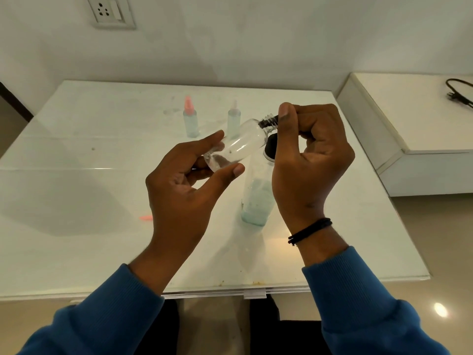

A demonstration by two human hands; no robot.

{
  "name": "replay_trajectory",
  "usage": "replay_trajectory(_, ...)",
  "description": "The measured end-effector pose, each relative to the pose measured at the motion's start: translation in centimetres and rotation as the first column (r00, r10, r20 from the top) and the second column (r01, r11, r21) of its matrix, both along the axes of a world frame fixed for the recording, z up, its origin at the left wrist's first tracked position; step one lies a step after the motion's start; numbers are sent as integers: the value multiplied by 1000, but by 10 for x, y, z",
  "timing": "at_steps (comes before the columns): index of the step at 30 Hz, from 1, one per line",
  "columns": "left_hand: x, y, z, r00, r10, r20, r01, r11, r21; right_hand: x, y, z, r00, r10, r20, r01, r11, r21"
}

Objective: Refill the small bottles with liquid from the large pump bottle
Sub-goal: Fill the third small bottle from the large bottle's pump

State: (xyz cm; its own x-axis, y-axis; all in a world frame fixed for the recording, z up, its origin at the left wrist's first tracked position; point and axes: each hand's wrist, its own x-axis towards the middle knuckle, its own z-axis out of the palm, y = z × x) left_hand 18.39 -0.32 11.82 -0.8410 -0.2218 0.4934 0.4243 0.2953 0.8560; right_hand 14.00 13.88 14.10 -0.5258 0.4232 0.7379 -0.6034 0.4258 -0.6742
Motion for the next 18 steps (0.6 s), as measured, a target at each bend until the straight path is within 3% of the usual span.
replay_trajectory(18,-2,-1,-2,1000,-8,9,8,1000,18,0,-2,-3,1000,-3,5,3,1000,-10)
